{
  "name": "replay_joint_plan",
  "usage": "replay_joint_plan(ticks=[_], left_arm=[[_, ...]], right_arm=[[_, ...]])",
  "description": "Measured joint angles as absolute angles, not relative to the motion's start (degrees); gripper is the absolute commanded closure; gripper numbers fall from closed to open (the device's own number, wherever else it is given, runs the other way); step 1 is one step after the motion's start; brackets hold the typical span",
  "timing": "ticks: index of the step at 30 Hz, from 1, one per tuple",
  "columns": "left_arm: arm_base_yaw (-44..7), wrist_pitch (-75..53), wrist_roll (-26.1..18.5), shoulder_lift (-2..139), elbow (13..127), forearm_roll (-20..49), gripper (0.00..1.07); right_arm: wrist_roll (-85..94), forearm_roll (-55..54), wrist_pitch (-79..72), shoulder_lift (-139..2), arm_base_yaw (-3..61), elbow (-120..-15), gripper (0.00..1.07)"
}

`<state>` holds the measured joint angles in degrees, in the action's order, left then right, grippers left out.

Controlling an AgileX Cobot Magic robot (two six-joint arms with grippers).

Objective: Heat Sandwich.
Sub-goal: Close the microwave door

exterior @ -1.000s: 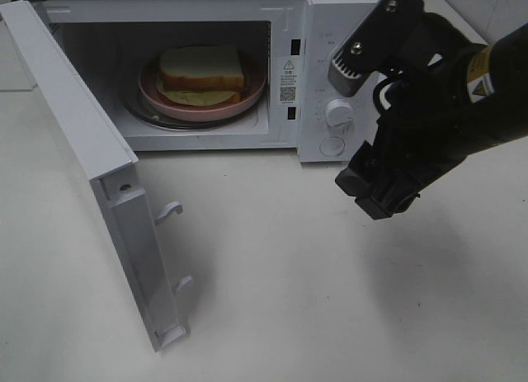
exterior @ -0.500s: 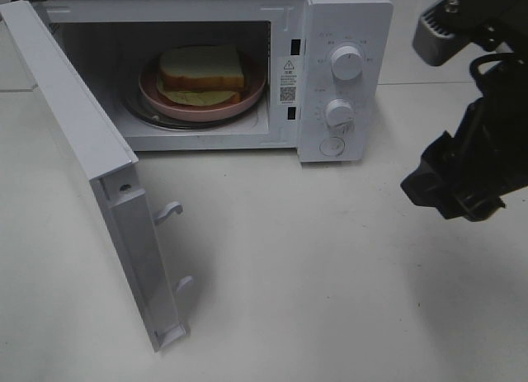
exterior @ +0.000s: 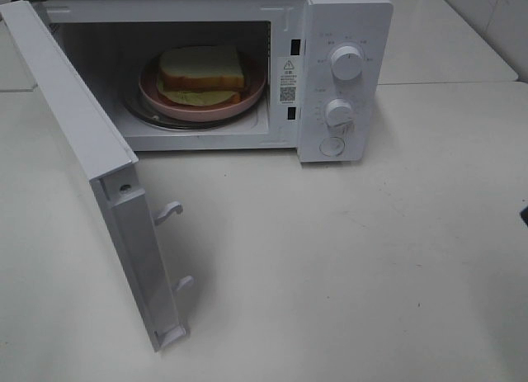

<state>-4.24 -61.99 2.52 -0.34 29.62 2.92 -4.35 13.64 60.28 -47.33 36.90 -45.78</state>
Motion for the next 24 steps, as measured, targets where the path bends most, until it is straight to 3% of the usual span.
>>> replay_joint_plan(ticks=[17, 24], left_arm=[[-4.2, -62.0, 2.5, -0.3, 29.6, 2.9, 0.10], [-4.2, -62.0, 2.5, -0.3, 29.6, 2.9, 0.10]], right_arm=[[-6.3, 13.7, 69.3, -28.4, 36.9, -43.7, 0.31], [-7.0, 13.7, 69.7, -19.7, 30.0, -36.2, 0.31]])
